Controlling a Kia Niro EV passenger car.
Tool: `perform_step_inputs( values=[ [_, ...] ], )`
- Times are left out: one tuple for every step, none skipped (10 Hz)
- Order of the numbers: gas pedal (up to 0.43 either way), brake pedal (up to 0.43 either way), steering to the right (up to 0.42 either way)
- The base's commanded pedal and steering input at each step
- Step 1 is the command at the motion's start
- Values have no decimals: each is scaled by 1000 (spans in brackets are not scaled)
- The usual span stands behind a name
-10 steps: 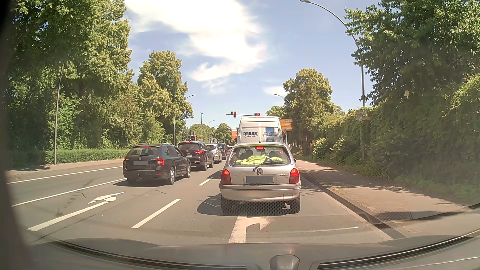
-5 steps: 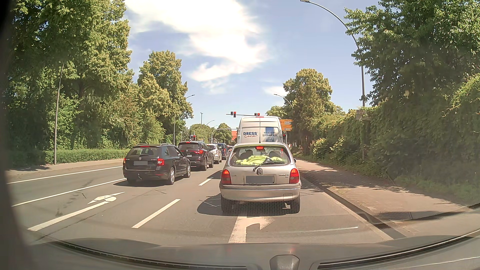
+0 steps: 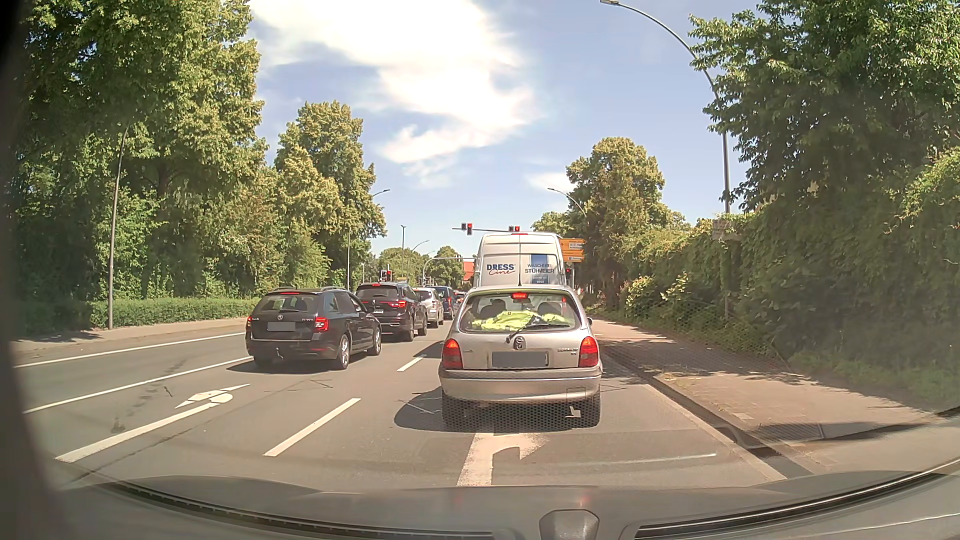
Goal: Follow the waypoints while adhering to traffic rules and regulations
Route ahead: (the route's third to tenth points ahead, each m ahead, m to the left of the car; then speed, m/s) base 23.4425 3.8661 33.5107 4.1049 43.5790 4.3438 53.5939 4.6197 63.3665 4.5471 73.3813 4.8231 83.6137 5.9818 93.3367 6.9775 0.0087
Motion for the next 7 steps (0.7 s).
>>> perform_step_inputs(
  values=[
    [0,207,8],
    [0,207,8],
    [0,207,8],
    [0,207,8],
    [0,207,8],
    [0,207,8],
    [0,207,8]
  ],
)
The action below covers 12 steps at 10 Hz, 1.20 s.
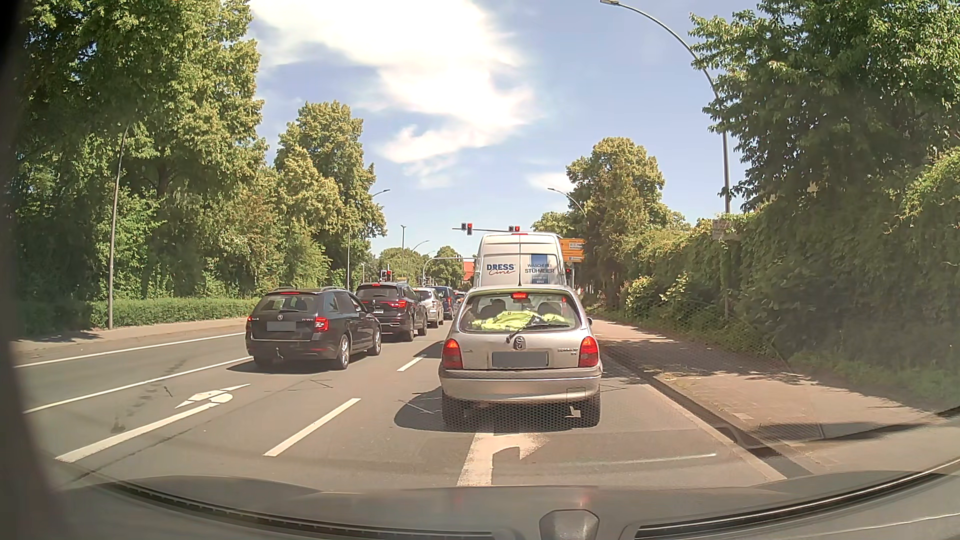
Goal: Follow the waypoints while adhering to traffic rules and regulations
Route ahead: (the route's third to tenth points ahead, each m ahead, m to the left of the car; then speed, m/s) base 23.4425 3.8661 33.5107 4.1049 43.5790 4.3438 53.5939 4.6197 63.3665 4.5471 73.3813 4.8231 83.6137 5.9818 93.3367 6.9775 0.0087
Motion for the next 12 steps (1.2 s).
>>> perform_step_inputs(
  values=[
    [0,207,8],
    [0,207,8],
    [0,207,8],
    [0,207,8],
    [0,207,8],
    [0,207,8],
    [0,207,8],
    [0,207,8],
    [0,207,8],
    [0,207,8],
    [0,207,8],
    [0,207,8]
  ],
)
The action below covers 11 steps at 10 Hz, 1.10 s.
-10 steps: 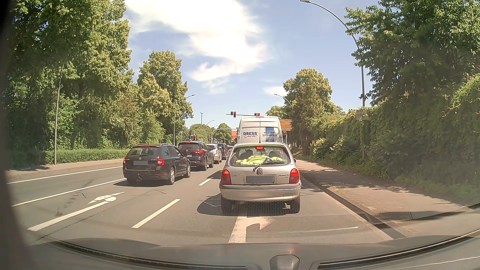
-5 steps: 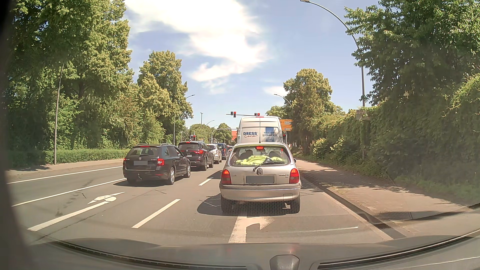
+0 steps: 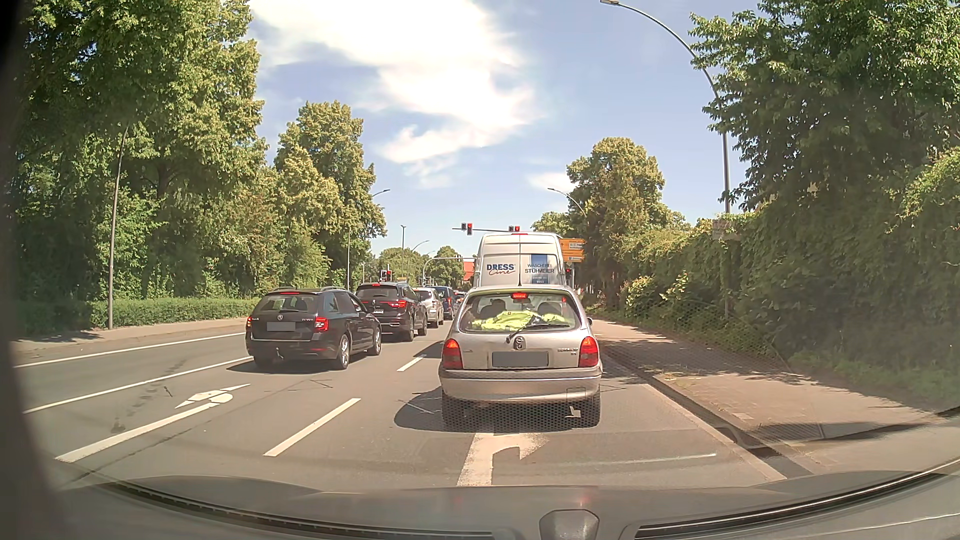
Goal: Follow the waypoints while adhering to traffic rules and regulations
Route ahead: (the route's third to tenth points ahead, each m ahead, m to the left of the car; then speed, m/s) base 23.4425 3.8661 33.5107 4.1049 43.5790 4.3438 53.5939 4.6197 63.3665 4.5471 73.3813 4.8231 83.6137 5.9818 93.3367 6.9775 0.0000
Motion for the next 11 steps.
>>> perform_step_inputs(
  values=[
    [0,207,8],
    [0,207,8],
    [0,207,8],
    [0,207,8],
    [0,207,8],
    [0,207,8],
    [0,207,8],
    [0,213,8],
    [0,213,7],
    [0,213,7],
    [0,213,8]
  ],
)
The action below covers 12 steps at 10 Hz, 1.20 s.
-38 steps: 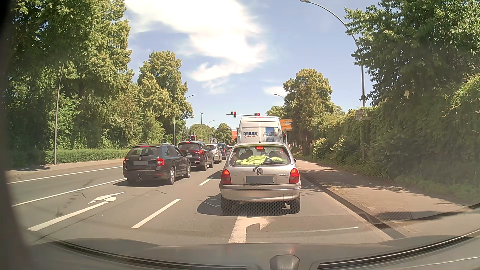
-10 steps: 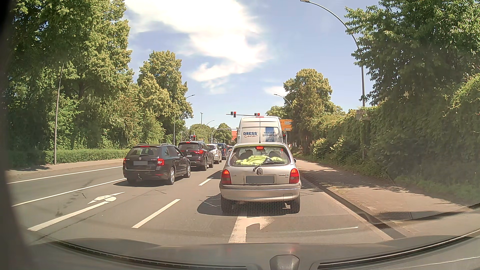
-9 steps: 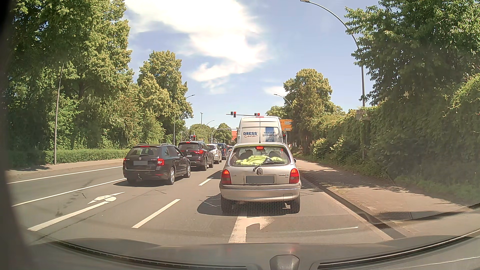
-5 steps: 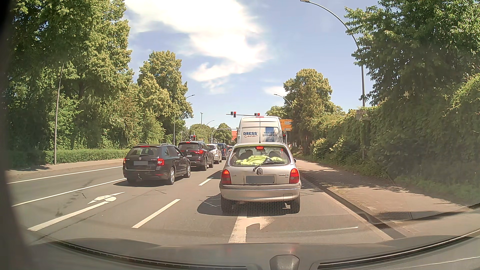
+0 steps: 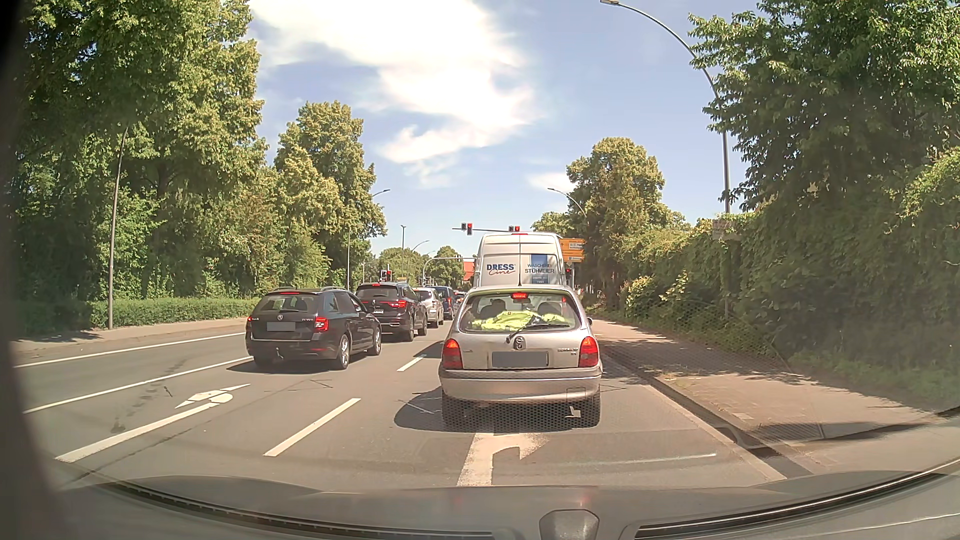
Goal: Follow the waypoints while adhering to traffic rules and regulations
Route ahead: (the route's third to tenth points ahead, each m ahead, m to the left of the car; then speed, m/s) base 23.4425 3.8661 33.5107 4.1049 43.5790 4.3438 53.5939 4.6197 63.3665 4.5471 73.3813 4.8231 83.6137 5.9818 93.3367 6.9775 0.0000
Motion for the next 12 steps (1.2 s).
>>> perform_step_inputs(
  values=[
    [0,207,8],
    [0,213,8],
    [0,213,7],
    [0,213,8],
    [0,213,8],
    [0,213,8],
    [0,213,8],
    [0,213,8],
    [0,213,8],
    [0,213,8],
    [0,213,8],
    [0,220,8]
  ],
)
